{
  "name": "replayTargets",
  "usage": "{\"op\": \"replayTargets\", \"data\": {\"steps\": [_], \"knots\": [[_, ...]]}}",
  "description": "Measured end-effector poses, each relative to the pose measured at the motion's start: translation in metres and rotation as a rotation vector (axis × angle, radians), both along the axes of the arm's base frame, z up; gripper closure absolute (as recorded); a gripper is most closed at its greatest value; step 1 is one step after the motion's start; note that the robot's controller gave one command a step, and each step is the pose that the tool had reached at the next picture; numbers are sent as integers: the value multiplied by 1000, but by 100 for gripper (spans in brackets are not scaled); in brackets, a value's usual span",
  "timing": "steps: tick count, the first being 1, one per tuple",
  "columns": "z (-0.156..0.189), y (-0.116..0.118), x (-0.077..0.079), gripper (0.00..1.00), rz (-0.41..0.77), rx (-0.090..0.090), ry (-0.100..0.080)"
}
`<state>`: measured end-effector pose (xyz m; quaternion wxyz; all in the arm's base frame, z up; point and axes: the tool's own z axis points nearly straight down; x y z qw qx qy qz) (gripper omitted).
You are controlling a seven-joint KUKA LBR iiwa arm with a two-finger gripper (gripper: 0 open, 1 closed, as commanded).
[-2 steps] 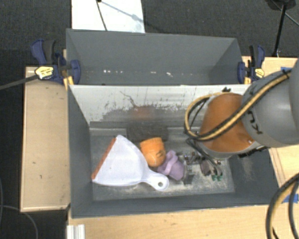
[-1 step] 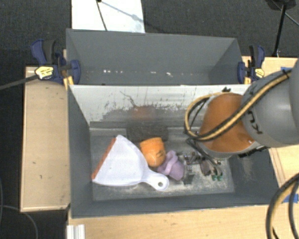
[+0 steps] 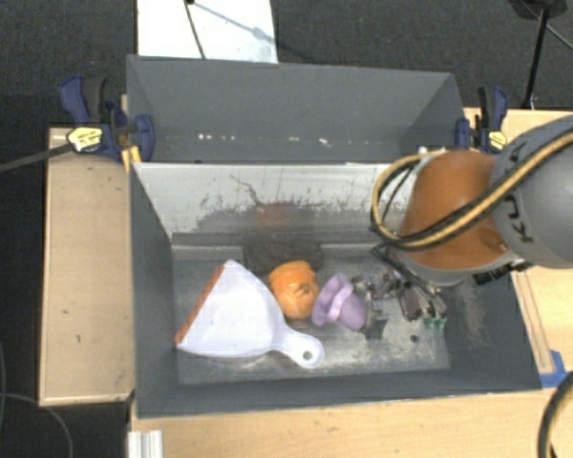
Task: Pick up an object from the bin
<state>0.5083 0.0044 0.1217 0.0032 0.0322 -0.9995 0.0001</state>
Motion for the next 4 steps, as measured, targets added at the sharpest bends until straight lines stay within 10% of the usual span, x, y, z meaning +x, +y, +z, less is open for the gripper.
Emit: {"op": "replayTargets", "data": {"steps": [1, 2, 4], "knots": [[45, 0, 2, 100, 5, 0, -12], [32, 16, 13, 0, 21, 1, -8], [8, 45, 2, 0, 73, 0, -12]]}}
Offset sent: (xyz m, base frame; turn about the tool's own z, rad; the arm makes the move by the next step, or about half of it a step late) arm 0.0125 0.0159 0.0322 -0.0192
